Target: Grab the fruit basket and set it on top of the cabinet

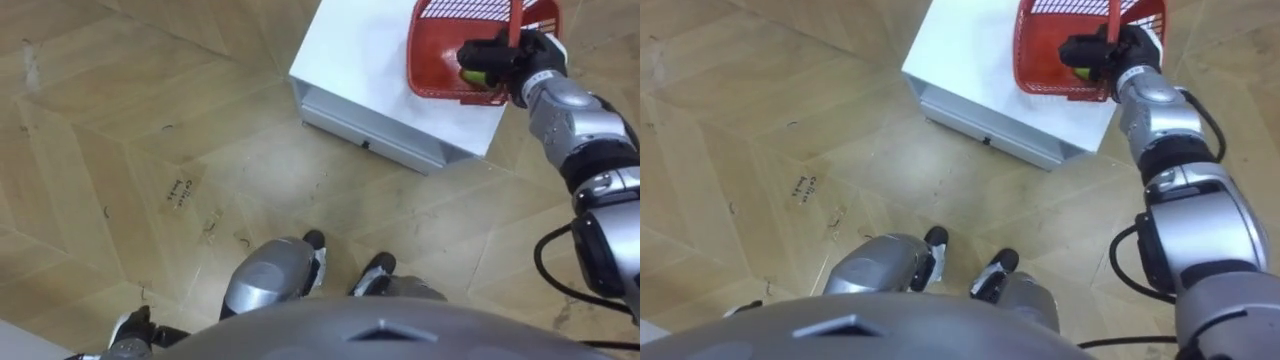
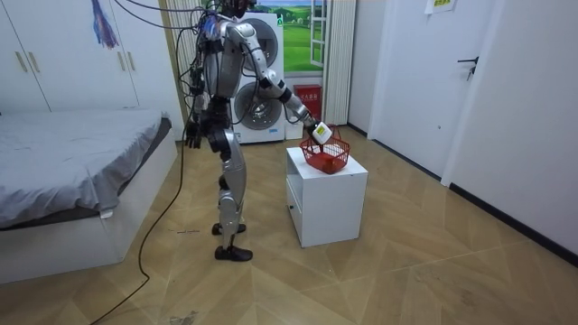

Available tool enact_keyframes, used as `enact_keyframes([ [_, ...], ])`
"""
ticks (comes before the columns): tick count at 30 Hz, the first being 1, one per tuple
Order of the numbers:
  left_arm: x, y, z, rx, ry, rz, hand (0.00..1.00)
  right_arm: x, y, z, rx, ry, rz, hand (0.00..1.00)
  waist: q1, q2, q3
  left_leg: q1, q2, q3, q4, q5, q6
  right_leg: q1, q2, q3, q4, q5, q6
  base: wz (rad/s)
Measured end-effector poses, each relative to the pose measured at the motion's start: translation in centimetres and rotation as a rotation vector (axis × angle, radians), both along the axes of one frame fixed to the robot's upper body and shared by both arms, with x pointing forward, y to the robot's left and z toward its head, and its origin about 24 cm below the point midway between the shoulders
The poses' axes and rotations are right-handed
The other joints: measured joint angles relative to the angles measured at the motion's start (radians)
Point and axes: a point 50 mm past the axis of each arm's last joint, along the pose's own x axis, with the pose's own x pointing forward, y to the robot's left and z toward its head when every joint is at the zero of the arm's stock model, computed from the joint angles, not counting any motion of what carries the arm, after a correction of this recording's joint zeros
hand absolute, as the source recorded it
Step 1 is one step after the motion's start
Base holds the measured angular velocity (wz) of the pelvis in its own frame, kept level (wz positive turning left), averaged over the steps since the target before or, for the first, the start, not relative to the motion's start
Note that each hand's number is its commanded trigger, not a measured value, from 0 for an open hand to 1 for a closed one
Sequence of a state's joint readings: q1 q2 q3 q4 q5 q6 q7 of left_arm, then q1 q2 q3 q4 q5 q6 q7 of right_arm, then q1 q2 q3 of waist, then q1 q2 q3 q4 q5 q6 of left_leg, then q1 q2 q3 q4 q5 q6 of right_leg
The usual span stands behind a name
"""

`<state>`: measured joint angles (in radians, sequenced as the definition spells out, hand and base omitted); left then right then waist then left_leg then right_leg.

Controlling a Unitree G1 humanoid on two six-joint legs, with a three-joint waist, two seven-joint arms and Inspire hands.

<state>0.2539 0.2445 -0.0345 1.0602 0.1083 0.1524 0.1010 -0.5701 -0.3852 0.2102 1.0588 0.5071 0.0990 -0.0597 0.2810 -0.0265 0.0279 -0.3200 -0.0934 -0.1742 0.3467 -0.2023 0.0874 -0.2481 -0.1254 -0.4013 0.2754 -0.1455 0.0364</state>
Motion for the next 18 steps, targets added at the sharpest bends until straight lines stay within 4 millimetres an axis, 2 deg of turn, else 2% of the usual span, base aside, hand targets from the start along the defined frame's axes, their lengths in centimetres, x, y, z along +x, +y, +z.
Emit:
enact_keyframes([
  [2,0.2,0.0,0.0,-0.003,0.0,-0.016,0.0,0.3,-0.3,0.4,-0.007,-0.005,-0.009,1.0,0.002,0.0,0.0076,-0.004,-0.003,-0.002,0.0,0.003,0.001,-0.004,-0.004,0.0,0.0,0.0,0.0,0.03],
  [4,0.2,-0.1,0.0,-0.012,0.001,-0.027,0.0,0.5,-0.7,0.7,-0.016,-0.008,-0.016,1.0,0.005,-0.001,0.0086,-0.014,-0.006,-0.002,0.0,0.005,0.004,-0.014,-0.006,0.0,0.003,0.0,0.0,0.0],
  [6,0.2,-0.2,-0.1,-0.028,0.004,-0.031,0.0,0.5,-1.2,1.0,-0.027,-0.012,-0.023,1.0,0.013,-0.001,0.0142,-0.026,-0.008,-0.002,0.004,0.006,0.005,-0.025,-0.01,-0.012,0.007,0.0,0.0,0.0],
  [10,0.3,-0.2,-0.1,-0.042,0.002,-0.033,0.0,0.1,-1.9,0.7,-0.029,0.018,-0.041,1.0,0.025,0.001,0.0168,-0.041,-0.009,-0.004,0.014,0.006,0.005,-0.036,-0.012,-0.018,0.019,0.0,0.001,0.07],
  [18,0.6,-0.4,-0.1,-0.058,-0.009,-0.031,0.0,0.5,-2.5,1.3,-0.037,0.012,-0.054,1.0,0.028,0.003,0.0207,-0.055,-0.011,-0.007,0.025,0.006,0.005,-0.047,-0.014,-0.02,0.028,-0.004,0.002,0.0],
])
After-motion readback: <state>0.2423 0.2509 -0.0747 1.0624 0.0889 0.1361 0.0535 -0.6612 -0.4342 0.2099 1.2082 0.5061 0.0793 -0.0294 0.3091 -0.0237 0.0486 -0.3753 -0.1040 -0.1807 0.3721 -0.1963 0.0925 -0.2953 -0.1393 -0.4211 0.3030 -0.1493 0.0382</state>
